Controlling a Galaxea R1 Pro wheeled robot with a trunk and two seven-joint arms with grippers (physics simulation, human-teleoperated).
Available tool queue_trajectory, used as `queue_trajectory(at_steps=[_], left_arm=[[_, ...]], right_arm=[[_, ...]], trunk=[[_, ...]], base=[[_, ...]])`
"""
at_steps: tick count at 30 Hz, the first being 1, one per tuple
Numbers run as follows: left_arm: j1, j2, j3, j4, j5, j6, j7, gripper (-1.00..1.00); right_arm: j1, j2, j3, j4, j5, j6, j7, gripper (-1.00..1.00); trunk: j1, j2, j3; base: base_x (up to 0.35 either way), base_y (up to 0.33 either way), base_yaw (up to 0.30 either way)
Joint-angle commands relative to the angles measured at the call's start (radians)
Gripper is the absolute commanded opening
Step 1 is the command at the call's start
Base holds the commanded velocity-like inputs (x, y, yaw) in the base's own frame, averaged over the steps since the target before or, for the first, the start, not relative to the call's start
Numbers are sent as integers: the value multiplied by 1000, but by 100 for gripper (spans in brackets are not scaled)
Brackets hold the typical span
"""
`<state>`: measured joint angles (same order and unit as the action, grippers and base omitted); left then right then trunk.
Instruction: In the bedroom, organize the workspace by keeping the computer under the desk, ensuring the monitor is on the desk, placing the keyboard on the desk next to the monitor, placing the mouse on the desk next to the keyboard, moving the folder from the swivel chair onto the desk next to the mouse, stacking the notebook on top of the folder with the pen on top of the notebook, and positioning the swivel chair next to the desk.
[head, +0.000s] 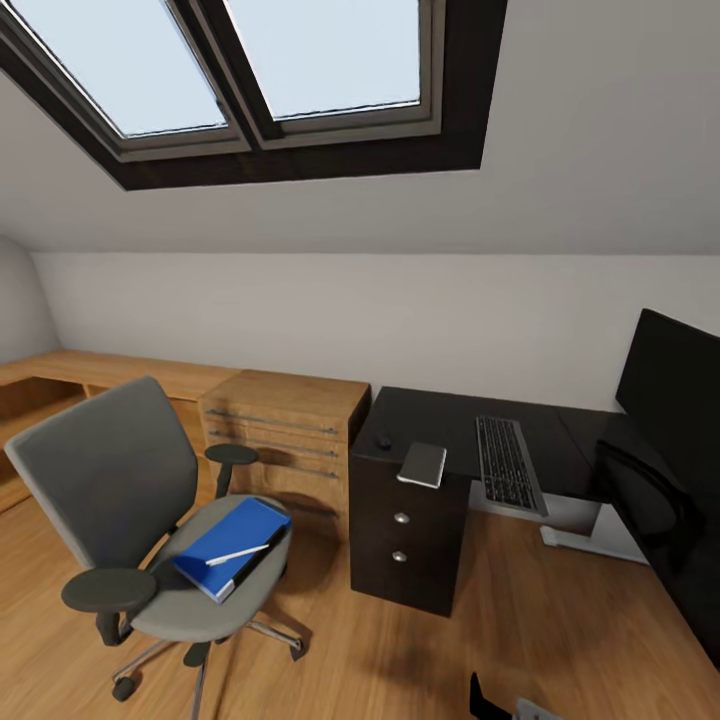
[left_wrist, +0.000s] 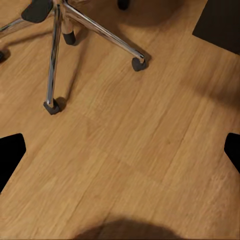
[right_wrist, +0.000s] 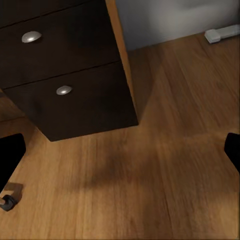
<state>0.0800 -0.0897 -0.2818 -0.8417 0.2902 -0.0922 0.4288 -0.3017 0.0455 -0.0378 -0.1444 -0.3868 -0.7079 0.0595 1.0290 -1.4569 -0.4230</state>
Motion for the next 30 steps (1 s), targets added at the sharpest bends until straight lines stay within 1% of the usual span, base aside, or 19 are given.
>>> queue_trajectory(at_steps=[1,4,5,10,14,15,19,21,24,30], left_arm=[[0,3,0,14,7,-48,5,100],[0,3,1,20,7,-54,6,100],[0,4,-1,36,6,-56,6,100],[0,5,-2,60,6,-56,5,100],[0,5,-2,64,6,-56,5,100],[0,4,-4,65,6,-57,5,100],[0,4,-1,77,7,-58,5,100],[0,4,-1,95,6,-58,5,100],[0,4,-1,99,6,-58,5,100],[0,4,-2,102,5,-61,5,100]], right_arm=[[-1,0,-3,3,-1,-7,-11,100],[-1,0,-2,4,0,-6,-13,100],[-1,0,-1,5,3,-5,-15,100],[-1,0,-1,5,5,-6,-16,100],[-1,4,0,5,6,-7,-16,100],[-1,12,0,5,5,-8,-17,100],[-1,14,0,5,6,-9,-17,100],[-1,13,-1,5,6,-10,-17,100],[-1,13,0,4,6,-11,-17,100],[-1,10,1,3,11,-11,-18,100]], trunk=[[-4,7,2],[-15,28,12],[-19,35,15],[-38,70,31],[-38,70,31],[-38,70,31],[-38,70,31],[-38,70,33],[-38,70,36],[-38,70,39]], base=[[0,0,0],[0,0,0],[0,0,0],[0,0,0],[0,0,0],[0,0,0],[-67,0,-33],[-290,-67,-195],[-192,-174,-222],[-26,-61,-256]])
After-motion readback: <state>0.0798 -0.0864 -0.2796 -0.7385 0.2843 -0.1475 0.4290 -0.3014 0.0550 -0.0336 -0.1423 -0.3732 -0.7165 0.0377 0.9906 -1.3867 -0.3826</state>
